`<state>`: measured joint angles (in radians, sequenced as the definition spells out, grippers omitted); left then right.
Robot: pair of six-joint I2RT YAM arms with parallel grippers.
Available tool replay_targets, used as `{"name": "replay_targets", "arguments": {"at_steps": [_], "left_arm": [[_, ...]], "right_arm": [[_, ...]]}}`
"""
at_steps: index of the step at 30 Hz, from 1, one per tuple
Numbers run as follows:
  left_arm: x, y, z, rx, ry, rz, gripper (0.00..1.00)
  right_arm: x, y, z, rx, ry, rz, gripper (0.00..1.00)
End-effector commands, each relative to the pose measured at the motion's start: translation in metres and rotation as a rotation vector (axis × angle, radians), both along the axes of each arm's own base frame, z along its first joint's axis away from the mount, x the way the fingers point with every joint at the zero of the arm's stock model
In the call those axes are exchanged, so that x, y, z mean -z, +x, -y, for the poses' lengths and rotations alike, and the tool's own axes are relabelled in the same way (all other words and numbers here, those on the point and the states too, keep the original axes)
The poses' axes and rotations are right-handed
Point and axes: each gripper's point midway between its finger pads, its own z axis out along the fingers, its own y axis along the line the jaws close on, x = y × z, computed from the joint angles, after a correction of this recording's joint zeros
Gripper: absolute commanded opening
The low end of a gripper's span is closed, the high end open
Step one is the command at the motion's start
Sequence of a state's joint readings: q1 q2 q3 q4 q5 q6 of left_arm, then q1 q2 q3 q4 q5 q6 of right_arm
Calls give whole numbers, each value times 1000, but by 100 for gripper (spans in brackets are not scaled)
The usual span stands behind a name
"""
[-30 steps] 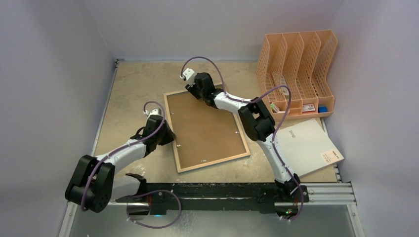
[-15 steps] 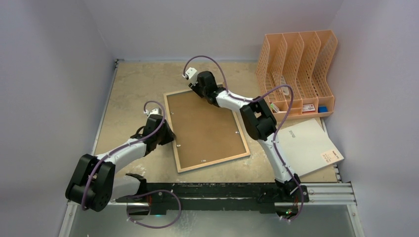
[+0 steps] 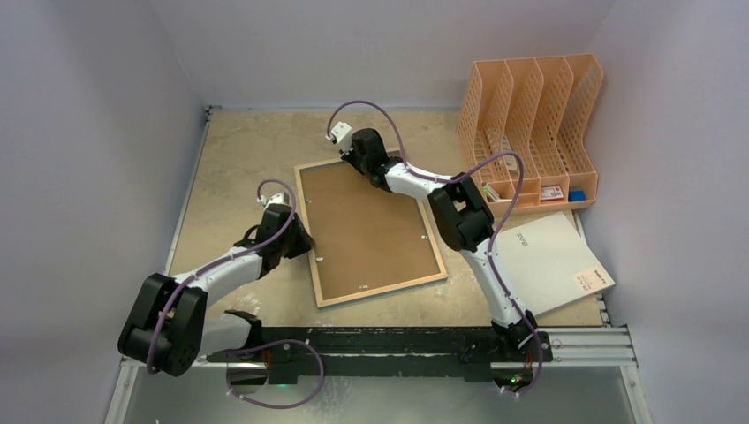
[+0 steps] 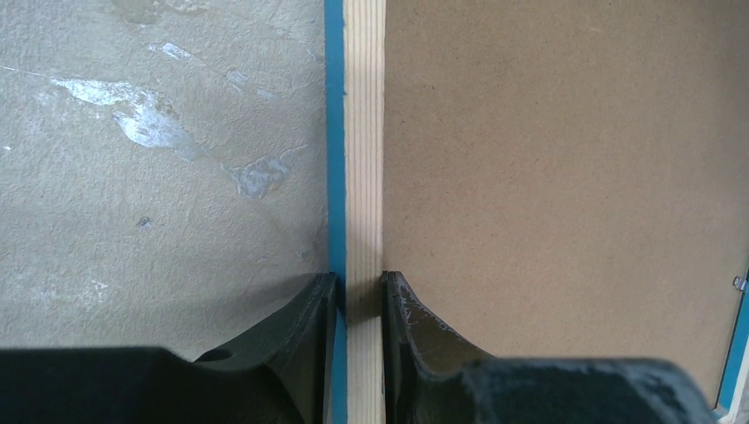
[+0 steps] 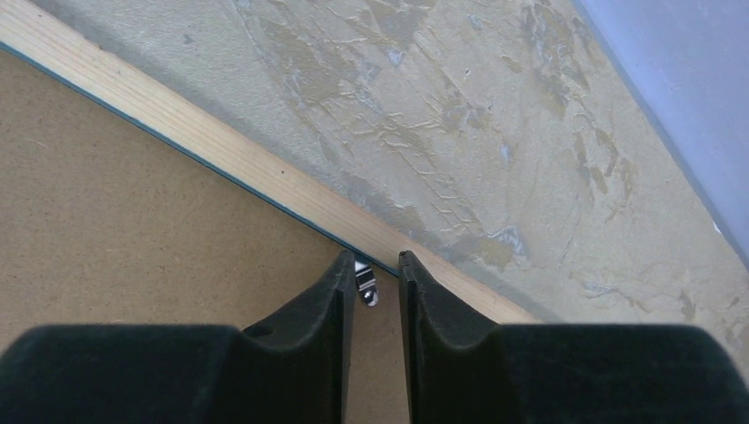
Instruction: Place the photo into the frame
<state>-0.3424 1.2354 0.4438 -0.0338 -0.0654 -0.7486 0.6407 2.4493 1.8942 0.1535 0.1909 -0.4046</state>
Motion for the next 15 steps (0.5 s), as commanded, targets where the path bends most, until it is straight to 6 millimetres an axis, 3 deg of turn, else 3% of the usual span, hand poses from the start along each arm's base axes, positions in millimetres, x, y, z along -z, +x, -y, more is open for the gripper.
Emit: {"name": "replay_targets", "arguments": {"at_steps": [1,7,10,13,15], "left_arm": [[15,-10,-17,-46,70,-70,18],[20,-16,-26,-78,89,-92,13],[19,-17,-26,-76,82,-88,13],[14,-12,-20,-53,56,-66,15],[7,-6,-14,-36,35,-43,17]], "right_arm": [[4,18,33,96,-46,18,24],[7,24,42,129,-53,34,15],[5,24,42,126,-43,31,15],[-9,20,30,100,44,16,21],[-38,16,19,81,141,22,27]]}}
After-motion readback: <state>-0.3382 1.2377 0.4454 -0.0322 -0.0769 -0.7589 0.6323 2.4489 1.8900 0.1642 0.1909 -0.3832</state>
